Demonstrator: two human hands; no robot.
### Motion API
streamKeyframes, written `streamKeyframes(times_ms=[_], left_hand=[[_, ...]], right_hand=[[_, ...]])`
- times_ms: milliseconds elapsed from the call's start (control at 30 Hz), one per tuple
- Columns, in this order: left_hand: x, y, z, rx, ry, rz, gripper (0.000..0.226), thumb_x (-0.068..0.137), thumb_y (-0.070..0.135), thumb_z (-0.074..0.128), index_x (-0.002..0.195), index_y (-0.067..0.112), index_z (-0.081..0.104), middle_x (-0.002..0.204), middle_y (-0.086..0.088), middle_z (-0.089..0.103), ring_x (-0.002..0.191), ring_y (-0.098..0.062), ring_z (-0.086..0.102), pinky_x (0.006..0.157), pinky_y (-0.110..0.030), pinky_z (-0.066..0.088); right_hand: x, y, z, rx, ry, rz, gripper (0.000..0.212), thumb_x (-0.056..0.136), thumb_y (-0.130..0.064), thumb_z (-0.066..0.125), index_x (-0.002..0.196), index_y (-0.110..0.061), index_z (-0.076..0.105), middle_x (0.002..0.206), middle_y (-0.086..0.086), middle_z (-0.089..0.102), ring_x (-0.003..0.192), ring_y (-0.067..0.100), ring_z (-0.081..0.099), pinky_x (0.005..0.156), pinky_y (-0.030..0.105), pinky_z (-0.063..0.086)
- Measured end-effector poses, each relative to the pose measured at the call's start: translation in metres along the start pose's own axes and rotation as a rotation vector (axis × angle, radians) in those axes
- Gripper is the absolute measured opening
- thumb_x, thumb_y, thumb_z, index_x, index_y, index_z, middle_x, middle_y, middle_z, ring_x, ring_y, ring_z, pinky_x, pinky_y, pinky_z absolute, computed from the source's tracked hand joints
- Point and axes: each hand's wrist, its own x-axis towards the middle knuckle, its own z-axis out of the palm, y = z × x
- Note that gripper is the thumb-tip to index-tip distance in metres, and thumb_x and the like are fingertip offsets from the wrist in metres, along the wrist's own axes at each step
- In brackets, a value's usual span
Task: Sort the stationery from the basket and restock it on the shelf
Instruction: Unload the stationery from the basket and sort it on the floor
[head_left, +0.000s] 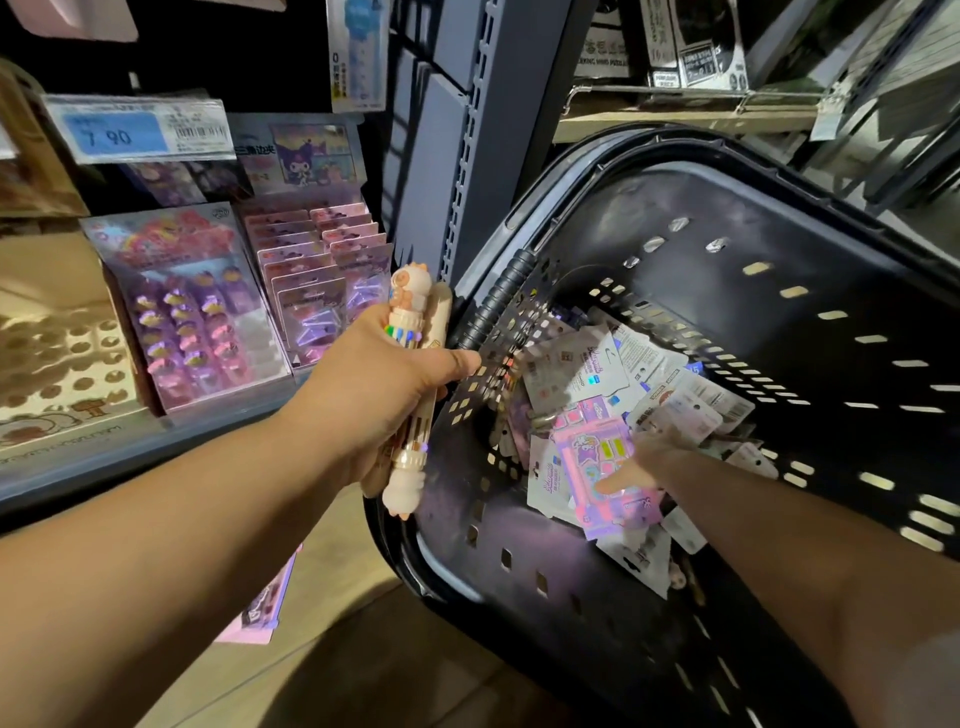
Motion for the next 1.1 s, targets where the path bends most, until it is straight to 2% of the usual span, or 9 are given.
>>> streamKeyframes(times_ms=[100, 167, 300, 433, 633, 800, 867, 967, 1100], left_hand=[[0.001, 0.0, 0.001, -0.006, -0.003, 0.009, 0.041, 0.054, 0.025, 0.079, 0.084, 0.024, 0.051, 0.069, -0.002, 0.05, 0.066, -0.02, 0.049, 0.067, -0.034, 0.044], [0.0, 0.0, 0.001, -0.005, -0.007, 0.02, 0.039, 0.055, 0.025, 0.078, 0.084, 0.023, 0.051, 0.069, -0.002, 0.049, 0.064, -0.019, 0.048, 0.065, -0.032, 0.042], [0.001, -0.002, -0.001, 0.021, -0.009, 0.02, 0.039, 0.056, 0.026, 0.078, 0.082, 0.023, 0.05, 0.061, 0.003, 0.049, 0.06, -0.017, 0.048, 0.063, -0.031, 0.042], [0.001, -0.002, 0.0, 0.019, 0.011, 0.021, 0.041, 0.061, 0.022, 0.084, 0.081, 0.027, 0.048, 0.056, 0.011, 0.047, 0.054, -0.012, 0.044, 0.058, -0.028, 0.039], [-0.002, -0.003, 0.0, 0.017, 0.024, 0.031, 0.038, 0.07, 0.016, 0.083, 0.086, 0.024, 0.05, 0.066, 0.004, 0.049, 0.062, -0.014, 0.046, 0.061, -0.029, 0.04], [-0.005, -0.002, 0.001, 0.027, 0.029, 0.032, 0.042, 0.062, 0.021, 0.085, 0.09, 0.023, 0.053, 0.065, 0.006, 0.052, 0.063, -0.014, 0.049, 0.062, -0.027, 0.042], [-0.007, -0.001, 0.001, 0.025, 0.037, 0.024, 0.036, 0.073, 0.014, 0.082, 0.083, 0.025, 0.049, 0.055, 0.011, 0.049, 0.052, -0.009, 0.047, 0.053, -0.022, 0.041], [-0.015, 0.003, 0.003, 0.024, 0.04, 0.016, 0.034, 0.078, 0.01, 0.079, 0.081, 0.024, 0.047, 0.054, 0.009, 0.049, 0.049, -0.008, 0.046, 0.052, -0.022, 0.04], [-0.021, 0.01, 0.001, -0.01, 0.014, -0.014, 0.031, 0.078, 0.011, 0.079, 0.084, 0.018, 0.05, 0.065, -0.001, 0.053, 0.063, -0.018, 0.052, 0.067, -0.031, 0.045]], right_hand=[[-0.006, 0.004, -0.001, 0.045, -0.078, -0.026, 0.053, 0.088, -0.041, 0.063, 0.133, -0.013, 0.053, 0.13, 0.013, 0.057, 0.118, 0.033, 0.054, 0.096, 0.037, 0.044], [-0.008, 0.01, 0.001, 0.11, -0.064, 0.007, 0.045, 0.093, -0.038, 0.058, 0.132, -0.017, 0.048, 0.128, 0.013, 0.057, 0.109, 0.029, 0.059, 0.094, 0.032, 0.047], [-0.011, 0.017, 0.005, 0.376, -0.094, -0.027, 0.062, 0.075, -0.026, 0.081, 0.117, -0.017, 0.037, 0.116, 0.011, 0.054, 0.098, 0.025, 0.059, 0.089, 0.04, 0.051], [-0.007, 0.023, 0.002, 0.45, -0.052, -0.032, 0.04, 0.092, -0.013, 0.055, 0.126, -0.018, 0.034, 0.122, 0.015, 0.051, 0.103, 0.026, 0.056, 0.092, 0.043, 0.05], [-0.007, 0.019, 0.009, 0.429, -0.141, -0.031, 0.051, 0.093, -0.021, 0.059, 0.139, -0.005, 0.042, 0.13, 0.021, 0.054, 0.123, 0.034, 0.053, 0.103, 0.046, 0.044], [-0.024, 0.022, -0.019, 0.561, -0.306, -0.182, 0.064, 0.055, -0.027, 0.092, 0.111, -0.016, 0.063, 0.114, 0.01, 0.067, 0.106, 0.03, 0.064, 0.099, 0.048, 0.048], [-0.05, 0.02, -0.044, 0.653, -0.386, -0.244, 0.06, 0.05, -0.027, 0.095, 0.102, -0.011, 0.068, 0.101, 0.011, 0.073, 0.093, 0.026, 0.07, 0.087, 0.041, 0.056], [-0.084, 0.022, -0.076, 0.908, -0.409, -0.346, 0.03, 0.07, -0.006, 0.082, 0.095, -0.003, 0.066, 0.074, 0.009, 0.074, 0.061, 0.017, 0.071, 0.053, 0.027, 0.057], [-0.131, 0.014, -0.115, 0.96, -0.373, -0.65, 0.078, 0.044, -0.022, 0.095, 0.113, -0.004, 0.063, 0.104, 0.018, 0.071, 0.09, 0.029, 0.07, 0.071, 0.036, 0.058]])
